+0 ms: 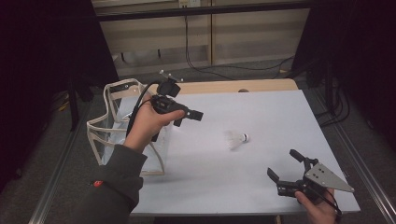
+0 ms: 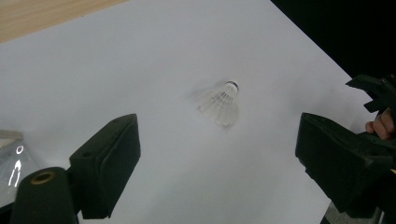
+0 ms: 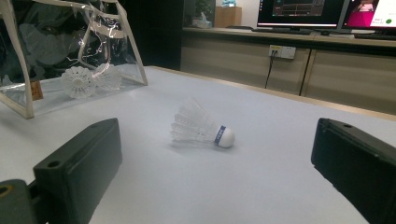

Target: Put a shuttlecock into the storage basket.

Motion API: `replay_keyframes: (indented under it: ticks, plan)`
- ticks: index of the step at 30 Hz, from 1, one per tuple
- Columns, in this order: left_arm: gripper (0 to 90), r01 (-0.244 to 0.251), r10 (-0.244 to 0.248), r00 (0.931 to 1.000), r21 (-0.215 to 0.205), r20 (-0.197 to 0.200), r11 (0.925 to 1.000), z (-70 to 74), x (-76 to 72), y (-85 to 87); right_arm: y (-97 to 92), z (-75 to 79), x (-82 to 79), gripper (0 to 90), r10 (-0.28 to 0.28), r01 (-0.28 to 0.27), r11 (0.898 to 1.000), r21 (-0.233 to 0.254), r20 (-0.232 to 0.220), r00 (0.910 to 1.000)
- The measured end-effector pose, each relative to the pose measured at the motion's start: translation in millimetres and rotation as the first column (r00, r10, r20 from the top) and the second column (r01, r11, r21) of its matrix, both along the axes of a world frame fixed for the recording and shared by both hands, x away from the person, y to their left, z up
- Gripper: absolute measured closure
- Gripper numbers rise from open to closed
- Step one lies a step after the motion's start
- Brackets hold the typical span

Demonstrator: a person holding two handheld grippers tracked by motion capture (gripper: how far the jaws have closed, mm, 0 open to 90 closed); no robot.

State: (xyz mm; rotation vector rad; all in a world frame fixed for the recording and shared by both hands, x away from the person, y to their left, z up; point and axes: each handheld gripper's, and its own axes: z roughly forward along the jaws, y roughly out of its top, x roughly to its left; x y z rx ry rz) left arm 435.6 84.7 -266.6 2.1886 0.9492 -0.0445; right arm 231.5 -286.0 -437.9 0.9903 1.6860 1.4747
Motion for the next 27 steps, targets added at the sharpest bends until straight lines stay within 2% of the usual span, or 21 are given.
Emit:
replay_keyframes:
  ticks: [27]
  plan:
    - [13.5,0.043,-0.043,0.9990,0.017,-0.013,0.9989,-32.8,-3.2,-31.4,-0.6,0.4,-0.4,1.8,0.002,-0.002,1.000,-0.003,0.001,1.0000]
